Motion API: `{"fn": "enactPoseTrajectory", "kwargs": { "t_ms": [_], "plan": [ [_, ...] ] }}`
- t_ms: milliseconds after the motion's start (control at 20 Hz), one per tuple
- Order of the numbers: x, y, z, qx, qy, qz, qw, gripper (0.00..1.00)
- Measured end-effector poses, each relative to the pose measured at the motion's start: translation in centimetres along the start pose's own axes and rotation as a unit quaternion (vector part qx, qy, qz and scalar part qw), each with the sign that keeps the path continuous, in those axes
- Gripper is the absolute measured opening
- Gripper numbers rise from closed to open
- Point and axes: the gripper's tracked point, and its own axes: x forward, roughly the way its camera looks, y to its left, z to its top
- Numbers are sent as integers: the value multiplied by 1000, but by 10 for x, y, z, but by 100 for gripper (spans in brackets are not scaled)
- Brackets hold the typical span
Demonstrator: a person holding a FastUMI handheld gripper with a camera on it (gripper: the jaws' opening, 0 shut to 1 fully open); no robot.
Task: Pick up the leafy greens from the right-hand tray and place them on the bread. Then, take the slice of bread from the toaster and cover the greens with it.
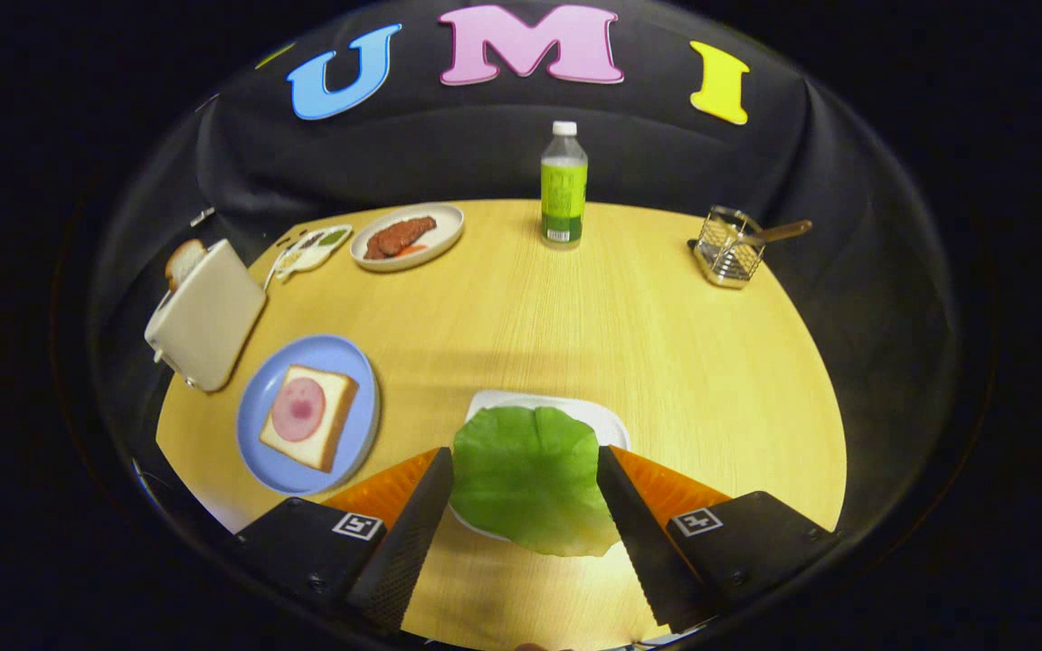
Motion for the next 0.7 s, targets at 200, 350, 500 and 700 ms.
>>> {"fn": "enactPoseTrajectory", "kwargs": {
  "t_ms": [200, 350, 500, 700],
  "plan": [
    [28, -9, -16, -18, 31, 4, 999, 99],
    [45, -13, -28, -26, 57, 5, 998, 100],
    [52, -13, -28, -26, 62, 11, 998, 100],
    [52, -14, -29, -30, 62, 11, 998, 97]
  ]
}}
